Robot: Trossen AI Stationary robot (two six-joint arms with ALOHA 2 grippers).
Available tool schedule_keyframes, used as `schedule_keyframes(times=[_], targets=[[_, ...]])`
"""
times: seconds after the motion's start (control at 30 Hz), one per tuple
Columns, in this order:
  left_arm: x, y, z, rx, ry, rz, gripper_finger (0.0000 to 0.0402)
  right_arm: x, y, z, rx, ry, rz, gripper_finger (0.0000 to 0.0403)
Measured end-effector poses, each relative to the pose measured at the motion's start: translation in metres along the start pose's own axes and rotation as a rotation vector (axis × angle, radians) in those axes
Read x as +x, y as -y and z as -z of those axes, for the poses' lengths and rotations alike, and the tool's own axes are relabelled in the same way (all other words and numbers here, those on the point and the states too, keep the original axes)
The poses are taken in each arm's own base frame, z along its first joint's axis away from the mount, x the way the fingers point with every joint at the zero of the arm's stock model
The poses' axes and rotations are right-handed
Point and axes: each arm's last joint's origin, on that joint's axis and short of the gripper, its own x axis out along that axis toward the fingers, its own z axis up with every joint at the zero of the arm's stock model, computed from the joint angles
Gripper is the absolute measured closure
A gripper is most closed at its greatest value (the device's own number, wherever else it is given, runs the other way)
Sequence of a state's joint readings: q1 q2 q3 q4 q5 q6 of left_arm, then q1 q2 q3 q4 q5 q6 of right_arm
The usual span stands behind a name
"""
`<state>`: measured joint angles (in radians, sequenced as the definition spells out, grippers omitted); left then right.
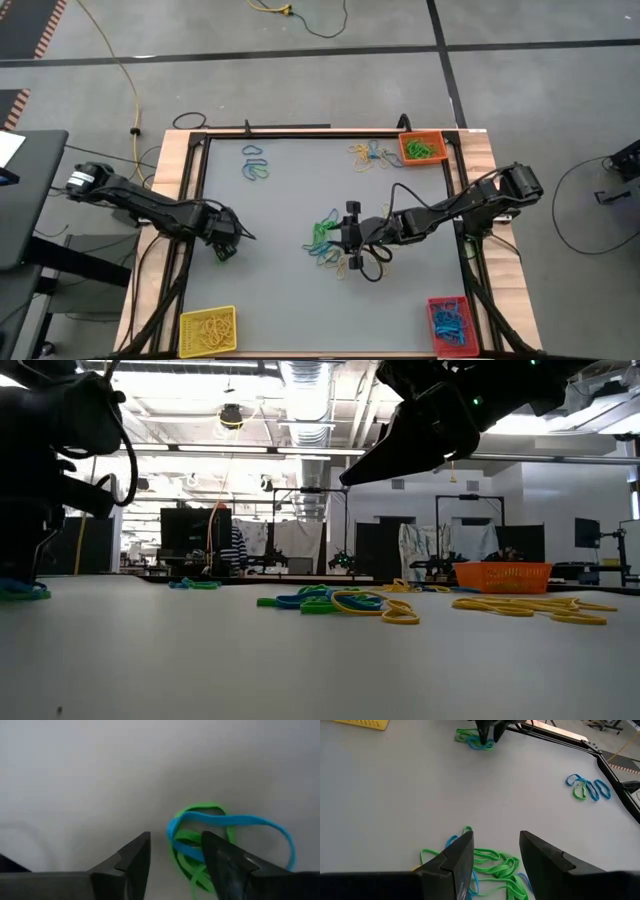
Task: Sort rubber bands into baskets
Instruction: Put the green rubber band into the orange bin
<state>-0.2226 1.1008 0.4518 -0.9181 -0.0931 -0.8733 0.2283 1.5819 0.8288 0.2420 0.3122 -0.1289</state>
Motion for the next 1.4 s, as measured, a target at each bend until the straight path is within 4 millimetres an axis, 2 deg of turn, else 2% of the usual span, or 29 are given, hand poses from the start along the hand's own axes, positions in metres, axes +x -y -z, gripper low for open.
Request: schedule_keyframes(times=[0.13, 0.27, 0.33, 0.53, 0.7, 0.83, 1.03, 1.2, 1.3, 1.4], targets=[[0.001, 0.002, -0.002, 0.033, 0.007, 0.008, 0.0298, 0.0, 0.0, 0.0, 0.0, 0.0, 0.0, 0.0214], [-0.003, 0.003, -0.004, 0.061, 0.074, 0.047, 0.0379, 0.0, 0.0, 0.0, 0.0, 0.001, 0.0, 0.0214], [-0.006, 0.003, -0.004, 0.062, 0.113, 0.061, 0.0393, 0.0, 0.0, 0.0, -0.001, 0.0, 0.0, 0.0214], [-0.025, 0.005, -0.012, 0.08, 0.241, 0.086, 0.04, 0.0, 0.0, 0.0, -0.002, 0.001, 0.0, 0.0214], [-0.037, 0.009, -0.016, 0.136, 0.277, 0.117, 0.0401, 0.0, 0.0, 0.0, -0.003, 0.001, 0.0, 0.0214], [-0.046, 0.012, -0.023, 0.14, 0.389, 0.1, 0.0401, 0.0, 0.0, 0.0, -0.003, 0.002, 0.0, 0.0214], [-0.052, 0.012, -0.028, 0.15, 0.498, 0.014, 0.0401, 0.0, 0.0, 0.0, -0.003, 0.001, 0.0, 0.0214], [-0.05, 0.011, -0.027, 0.161, 0.461, 0.023, 0.0401, 0.0, 0.0, 0.0, -0.003, 0.0, 0.0, 0.0214], [-0.047, 0.013, -0.027, 0.171, 0.423, 0.032, 0.0384, 0.0, 0.0, 0.0, -0.004, -0.001, 0.0, 0.0214], [-0.047, 0.014, -0.027, 0.164, 0.428, 0.025, 0.034, 0.0, 0.0, 0.0, -0.004, 0.0, 0.0, 0.0214]])
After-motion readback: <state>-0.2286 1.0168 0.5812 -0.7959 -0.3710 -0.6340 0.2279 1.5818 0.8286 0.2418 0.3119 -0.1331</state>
